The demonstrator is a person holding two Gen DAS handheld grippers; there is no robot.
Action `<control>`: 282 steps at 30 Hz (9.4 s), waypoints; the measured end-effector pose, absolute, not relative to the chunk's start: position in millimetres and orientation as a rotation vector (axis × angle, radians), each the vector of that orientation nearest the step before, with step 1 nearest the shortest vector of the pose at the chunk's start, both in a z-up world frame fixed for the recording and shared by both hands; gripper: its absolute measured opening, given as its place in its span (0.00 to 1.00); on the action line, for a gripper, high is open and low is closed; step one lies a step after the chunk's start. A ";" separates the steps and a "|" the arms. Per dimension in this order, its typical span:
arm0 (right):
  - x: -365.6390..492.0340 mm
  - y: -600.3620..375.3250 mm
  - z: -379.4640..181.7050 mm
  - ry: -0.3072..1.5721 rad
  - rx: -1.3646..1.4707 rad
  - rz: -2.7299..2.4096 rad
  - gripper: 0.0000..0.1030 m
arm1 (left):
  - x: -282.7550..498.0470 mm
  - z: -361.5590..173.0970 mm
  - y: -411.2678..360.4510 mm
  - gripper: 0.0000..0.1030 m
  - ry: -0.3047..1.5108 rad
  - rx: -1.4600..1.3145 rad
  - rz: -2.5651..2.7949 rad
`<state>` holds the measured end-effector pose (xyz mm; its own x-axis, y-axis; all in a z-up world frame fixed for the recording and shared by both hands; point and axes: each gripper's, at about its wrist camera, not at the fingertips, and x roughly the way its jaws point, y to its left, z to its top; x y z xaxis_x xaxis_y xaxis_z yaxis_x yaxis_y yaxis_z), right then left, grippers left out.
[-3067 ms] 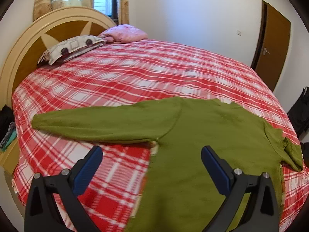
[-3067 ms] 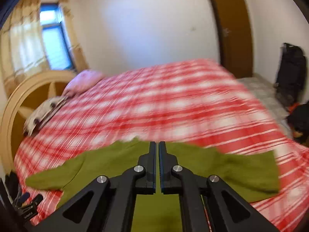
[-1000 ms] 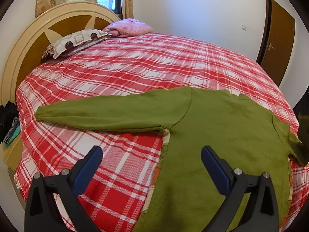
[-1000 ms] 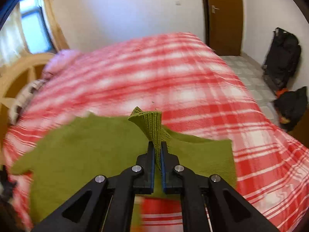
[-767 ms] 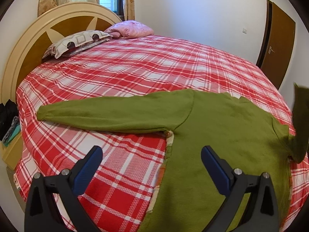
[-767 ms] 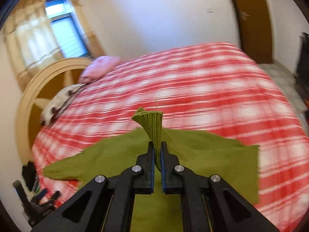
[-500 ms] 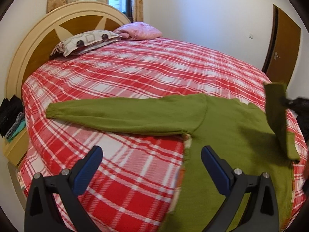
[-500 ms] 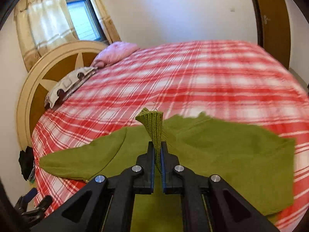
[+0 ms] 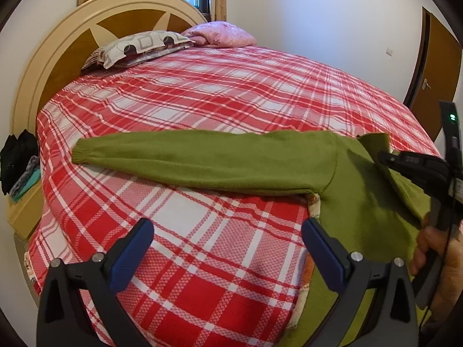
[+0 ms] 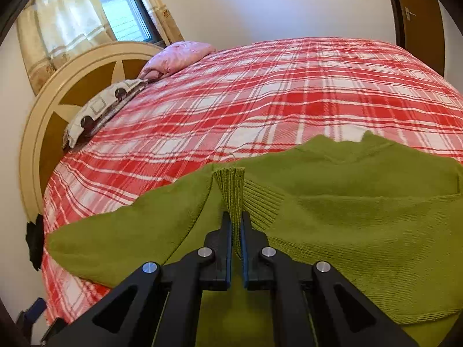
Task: Fold small clothes
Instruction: 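Carry the cuff across the sweater body with the right gripper and release, then move the left gripper to the other sleeve cuff and grasp it, then lay the held sleeve across the sweater body and open the left gripper, then grasp the sweater's side edge with the right gripper and fold it inward, then grasp the ribbed hem with the left gripper while the right gripper grasps it too, then lift the hem with both grippers and fold it toward the collar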
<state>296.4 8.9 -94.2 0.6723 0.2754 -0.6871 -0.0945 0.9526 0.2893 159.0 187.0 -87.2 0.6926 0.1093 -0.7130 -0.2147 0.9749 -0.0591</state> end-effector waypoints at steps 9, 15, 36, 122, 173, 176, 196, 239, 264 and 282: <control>279.0 39.3 -93.2 0.853 0.348 0.501 0.63 | 163.3 -91.0 194.2 1.00 0.794 -0.134 0.204; 239.6 -41.7 -47.7 0.684 0.228 0.237 0.62 | 162.8 -85.1 186.9 1.00 0.778 -0.112 0.197; 165.7 -145.9 -80.6 0.700 0.033 -0.099 0.61 | 161.1 -78.7 244.8 1.00 0.738 -0.111 0.475; 263.7 -93.8 -118.7 0.871 0.226 0.142 0.13 | 180.4 -135.6 72.5 0.86 0.755 -0.128 0.090; 218.7 -194.1 -119.2 0.862 0.284 0.000 0.05 | 185.7 -139.5 72.2 0.99 0.766 -0.101 0.071; 209.3 -204.4 -115.6 0.861 0.285 -0.020 0.05 | 186.1 -139.7 72.4 1.00 0.768 -0.103 0.063; -25.5 -274.2 -22.2 0.614 0.373 0.041 0.90 | 86.0 -69.9 128.7 1.00 0.682 0.049 -0.157; -88.3 -187.5 -166.5 1.257 0.447 0.177 0.10 | -17.2 -159.8 102.6 0.17 1.039 -0.045 -0.553; 64.9 -271.5 -98.7 0.905 0.828 0.288 0.09 | 140.3 -78.8 114.5 0.10 0.971 -0.275 -0.432; 33.8 -262.3 -82.9 0.725 0.797 0.405 0.84 | 162.3 -56.5 159.4 0.77 0.909 0.003 -0.256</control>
